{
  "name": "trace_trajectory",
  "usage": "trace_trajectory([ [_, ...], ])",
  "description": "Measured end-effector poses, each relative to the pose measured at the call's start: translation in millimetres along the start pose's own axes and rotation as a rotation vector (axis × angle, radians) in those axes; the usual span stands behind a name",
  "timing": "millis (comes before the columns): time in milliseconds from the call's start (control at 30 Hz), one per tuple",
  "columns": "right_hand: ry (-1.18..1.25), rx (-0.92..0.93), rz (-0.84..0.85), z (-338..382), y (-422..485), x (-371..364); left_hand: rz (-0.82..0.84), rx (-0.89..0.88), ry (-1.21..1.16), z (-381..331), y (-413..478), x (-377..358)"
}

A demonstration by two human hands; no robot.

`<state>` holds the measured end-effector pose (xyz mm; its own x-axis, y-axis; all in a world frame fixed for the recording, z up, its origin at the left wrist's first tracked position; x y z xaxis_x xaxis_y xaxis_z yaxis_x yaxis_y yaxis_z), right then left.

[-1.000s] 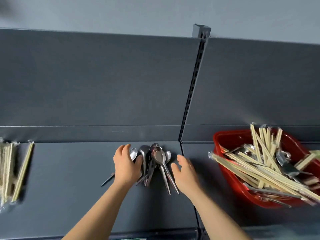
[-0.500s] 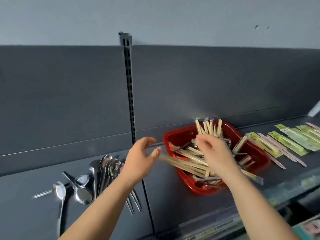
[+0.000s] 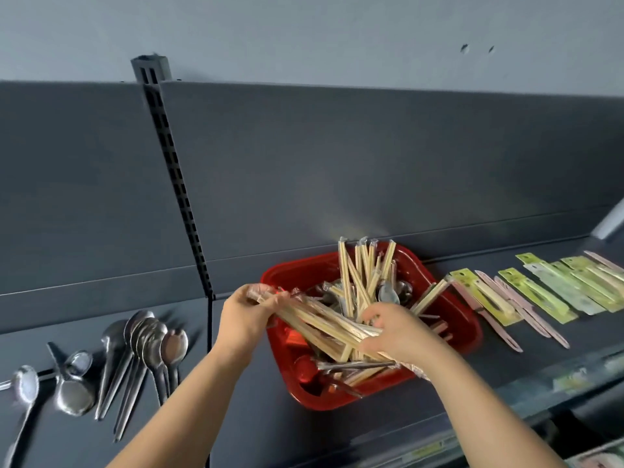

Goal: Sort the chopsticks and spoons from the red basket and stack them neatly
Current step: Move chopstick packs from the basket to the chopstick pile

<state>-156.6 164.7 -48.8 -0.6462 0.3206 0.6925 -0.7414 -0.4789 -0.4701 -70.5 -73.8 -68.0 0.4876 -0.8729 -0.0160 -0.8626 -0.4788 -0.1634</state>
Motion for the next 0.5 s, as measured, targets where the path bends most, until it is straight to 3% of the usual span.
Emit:
trace_trajectory([
  [167, 0.044, 0.116, -0.003, -9.5, 11.1, 21.1, 0.115, 0.023, -0.154, 0.4, -2.7, -27.6],
  [333, 0.005, 0.191, -0.044, -10.9, 9.2, 51.2, 0.102, 0.049, -0.057, -4.2, -2.8, -44.7],
  [500, -0.037, 0.238, -0.077, -19.9, 1.8, 81.7, 0.009, -0.074, -0.333, -21.5, 1.5, -59.0],
])
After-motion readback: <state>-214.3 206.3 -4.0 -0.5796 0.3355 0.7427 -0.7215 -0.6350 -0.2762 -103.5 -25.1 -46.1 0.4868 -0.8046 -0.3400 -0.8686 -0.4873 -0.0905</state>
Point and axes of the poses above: each hand's wrist, its own y-axis towards the middle knuckle, its own x-axis out of the back of the hand, z = x × y, the point moved 3 cm from there along y, towards the middle knuckle, and after that the axes turned 9 degrees about z, right-handed, at the moved point
